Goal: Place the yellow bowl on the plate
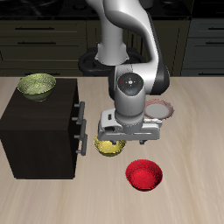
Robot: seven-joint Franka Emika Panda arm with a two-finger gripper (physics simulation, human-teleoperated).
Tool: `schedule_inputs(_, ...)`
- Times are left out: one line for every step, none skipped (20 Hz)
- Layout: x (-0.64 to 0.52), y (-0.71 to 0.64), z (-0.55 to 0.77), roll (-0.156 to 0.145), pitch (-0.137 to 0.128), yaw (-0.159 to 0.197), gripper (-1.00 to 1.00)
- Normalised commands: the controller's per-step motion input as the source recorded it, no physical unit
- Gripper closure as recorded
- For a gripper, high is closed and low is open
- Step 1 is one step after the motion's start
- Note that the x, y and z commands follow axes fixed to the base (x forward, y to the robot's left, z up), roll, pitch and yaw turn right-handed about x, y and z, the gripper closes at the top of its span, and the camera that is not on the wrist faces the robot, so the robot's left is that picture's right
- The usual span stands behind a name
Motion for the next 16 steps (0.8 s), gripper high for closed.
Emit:
schedule_inputs(-0.08,0.17,-0.22,0.048,0.033,0.009,-1.00)
schedule_inputs(-0.06,0.11,-0.10,0.005,-0.004,0.054,-1.00)
schedule_inputs(0.00,0.00,0.00,0.000,0.000,0.000,-1.00)
schedule_inputs(0.00,0.00,-0.22,0.017,0.041,-0.039,-1.00)
schedule_inputs(0.04,-0.05,-0.11,-0.003,0.002,0.034,-1.00)
schedule_inputs(0.01,-0.01,-0.18,0.014,0.024,0.015,-1.00)
schedule_inputs(-0.02,-0.02,-0.14,0.006,0.032,0.010,-1.00)
schedule_inputs(0.03,-0.01,-0.10,-0.005,0.000,0.028,-1.00)
schedule_inputs(-0.08,0.17,-0.18,0.022,0.027,-0.003,-1.00)
schedule_inputs(0.03,-0.02,-0.14,0.029,0.019,0.002,-1.00)
schedule_inputs(-0.03,0.11,-0.17,0.109,0.028,-0.064,-1.00)
schedule_inputs(-0.04,0.06,-0.10,0.000,0.030,0.048,-1.00)
schedule_inputs(-0.01,0.13,-0.08,0.155,-0.023,0.016,-1.00)
schedule_inputs(-0.09,-0.08,-0.03,-0.063,0.021,-0.039,-1.00)
schedule_inputs(-0.09,-0.01,-0.02,0.059,-0.039,-0.106,1.00)
schedule_inputs(-0.08,0.05,0.03,0.038,-0.035,0.018,1.00)
